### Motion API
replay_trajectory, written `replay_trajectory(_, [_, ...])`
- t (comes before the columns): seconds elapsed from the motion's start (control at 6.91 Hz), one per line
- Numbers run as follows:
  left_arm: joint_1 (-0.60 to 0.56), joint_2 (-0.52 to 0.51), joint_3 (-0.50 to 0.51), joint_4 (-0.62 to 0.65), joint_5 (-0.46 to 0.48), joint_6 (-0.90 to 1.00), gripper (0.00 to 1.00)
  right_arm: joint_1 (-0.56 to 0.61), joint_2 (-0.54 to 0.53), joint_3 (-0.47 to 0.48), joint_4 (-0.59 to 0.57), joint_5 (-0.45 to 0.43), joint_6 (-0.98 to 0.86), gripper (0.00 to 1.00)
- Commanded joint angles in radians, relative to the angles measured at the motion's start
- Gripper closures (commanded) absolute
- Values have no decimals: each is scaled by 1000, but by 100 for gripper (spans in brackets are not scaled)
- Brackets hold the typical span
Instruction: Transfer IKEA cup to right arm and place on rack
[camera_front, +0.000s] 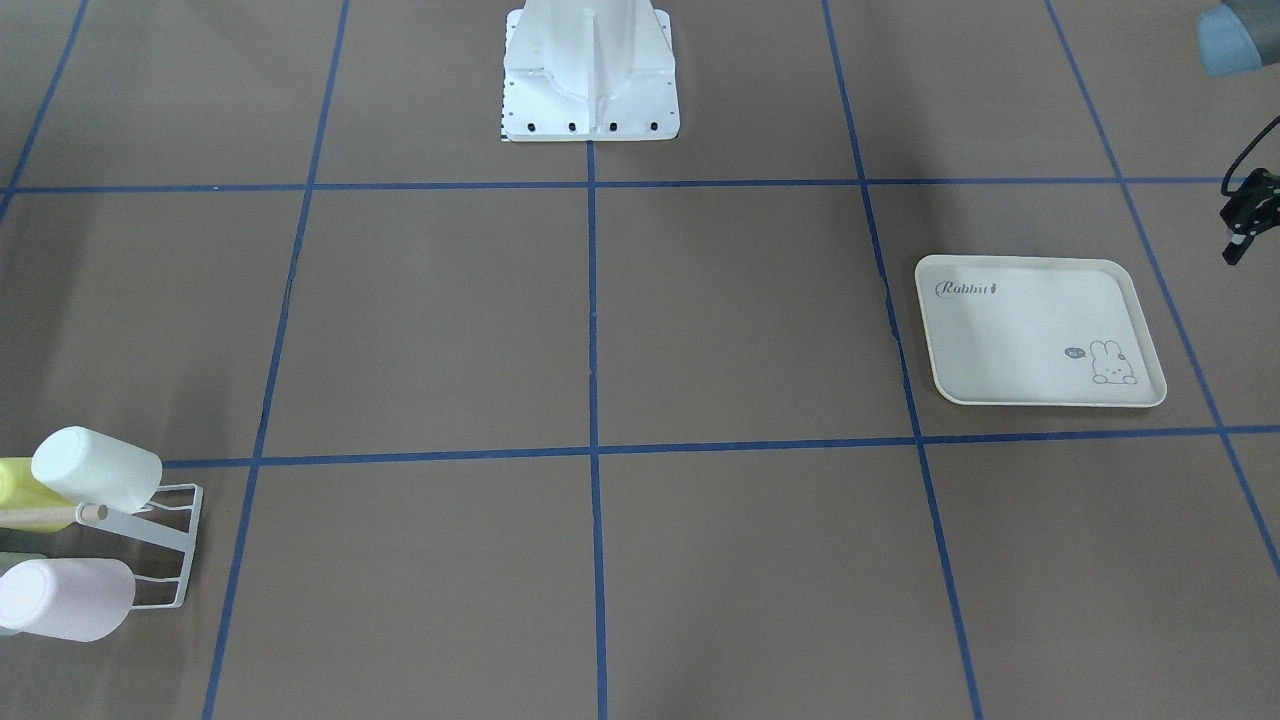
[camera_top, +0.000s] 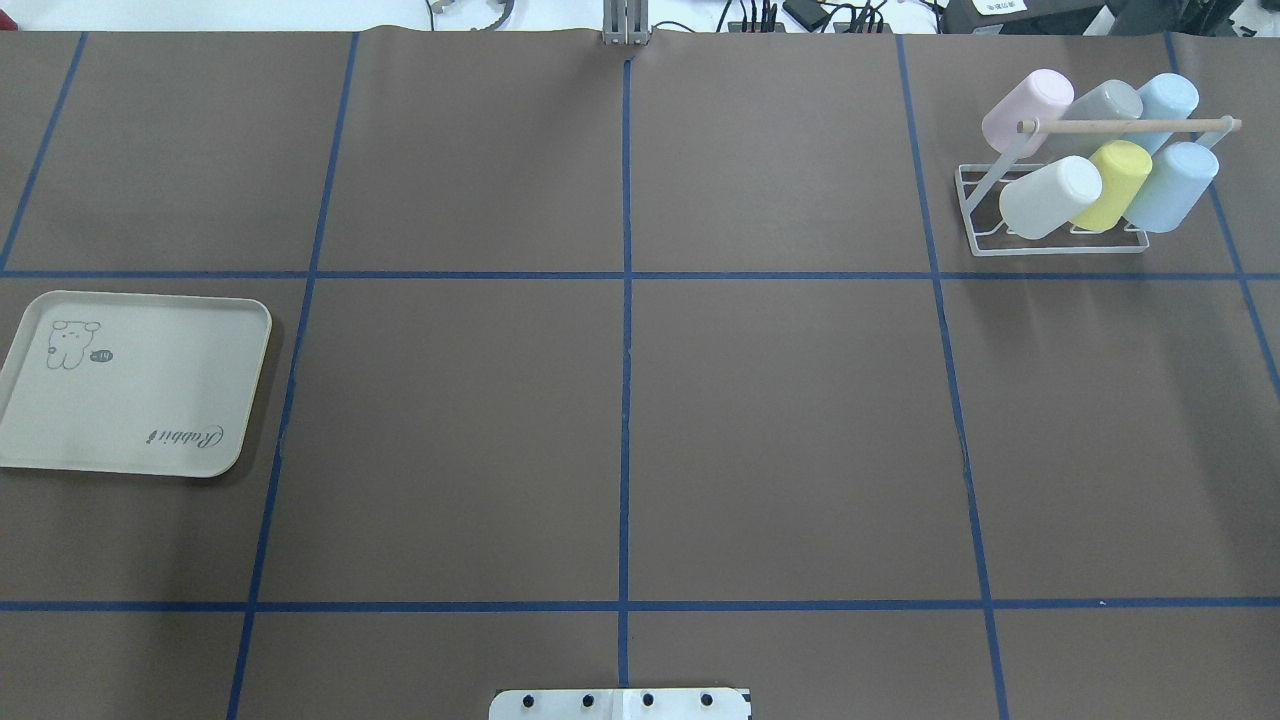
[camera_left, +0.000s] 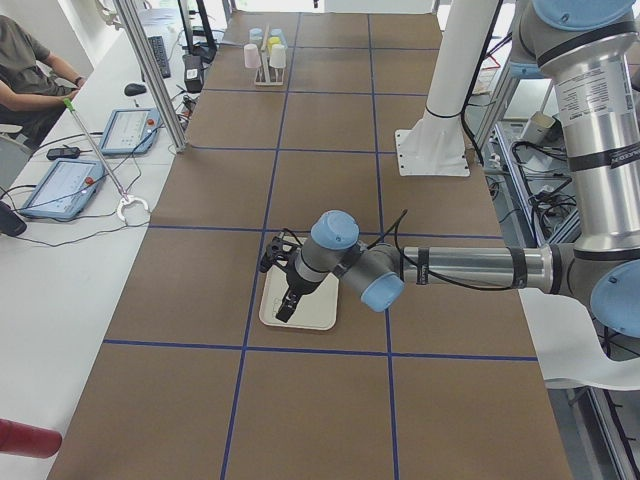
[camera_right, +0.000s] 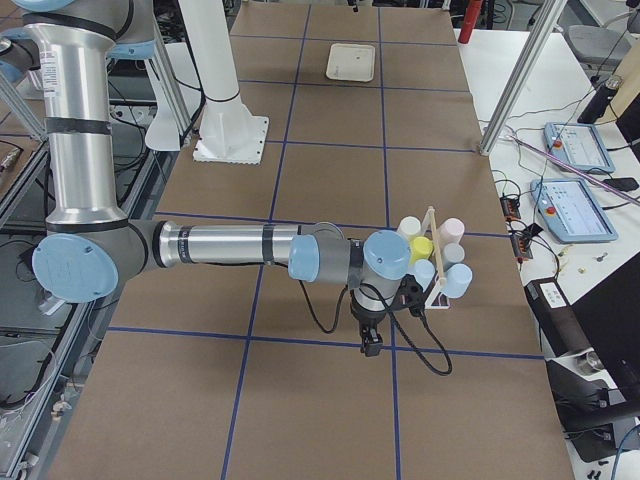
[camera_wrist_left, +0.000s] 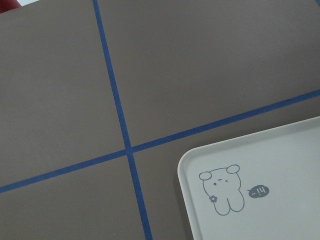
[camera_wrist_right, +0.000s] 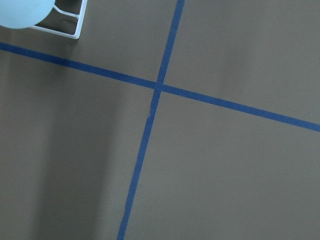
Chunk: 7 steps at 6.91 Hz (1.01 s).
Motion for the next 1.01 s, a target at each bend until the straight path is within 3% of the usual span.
replay_trajectory(0.0, [0, -7, -9, 90, -5, 6, 0, 1, -20, 2, 122, 9, 156, 0])
replay_trajectory(0.43, [-73, -75, -104, 528, 12, 344, 0, 1, -26, 8, 167, 17, 215, 0])
replay_trajectory(0.58, [-102, -99, -95, 596, 9, 459, 0, 1, -24, 5, 167, 28, 215, 0])
replay_trajectory(0.87, [-207, -99, -37, 604, -24, 503, 0, 1, -20, 4, 165, 32, 215, 0])
